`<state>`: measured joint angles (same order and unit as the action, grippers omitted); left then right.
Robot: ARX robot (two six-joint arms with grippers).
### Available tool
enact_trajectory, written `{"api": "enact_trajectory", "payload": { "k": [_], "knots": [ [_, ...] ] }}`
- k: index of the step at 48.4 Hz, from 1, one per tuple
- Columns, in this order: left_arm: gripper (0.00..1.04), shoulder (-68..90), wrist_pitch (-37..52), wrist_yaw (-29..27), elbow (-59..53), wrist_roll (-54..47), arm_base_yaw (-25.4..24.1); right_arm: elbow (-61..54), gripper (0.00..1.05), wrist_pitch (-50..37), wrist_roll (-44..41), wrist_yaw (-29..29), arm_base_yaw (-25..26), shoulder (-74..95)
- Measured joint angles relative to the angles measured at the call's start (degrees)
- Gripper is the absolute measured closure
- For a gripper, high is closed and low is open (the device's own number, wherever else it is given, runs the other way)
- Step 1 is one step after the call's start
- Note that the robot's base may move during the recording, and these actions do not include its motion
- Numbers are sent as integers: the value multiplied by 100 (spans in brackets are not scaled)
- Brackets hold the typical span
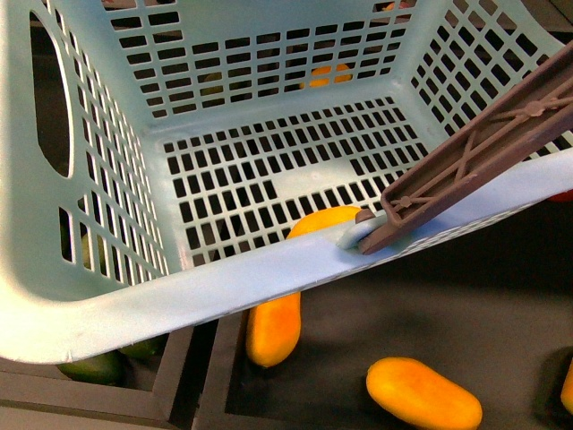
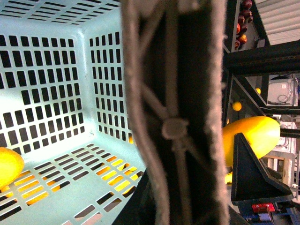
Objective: Pick lemon and mango into basket
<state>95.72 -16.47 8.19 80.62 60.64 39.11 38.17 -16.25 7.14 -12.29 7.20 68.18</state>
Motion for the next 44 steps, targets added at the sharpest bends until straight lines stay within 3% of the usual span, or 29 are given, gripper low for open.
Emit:
{"api": "enact_trajectory", "payload": {
  "k": [22, 39, 44],
  "knots": [
    [100, 0, 0, 2, 0, 0, 0, 457, 41, -682, 706, 1392, -1714, 820],
    [100, 0, 0, 2, 0, 2, 0, 789, 41, -682, 822, 1871, -2367, 1368],
    [100, 0, 0, 4, 0, 2, 0, 798, 24, -632, 855, 1974, -2404, 1375]
  ]
}}
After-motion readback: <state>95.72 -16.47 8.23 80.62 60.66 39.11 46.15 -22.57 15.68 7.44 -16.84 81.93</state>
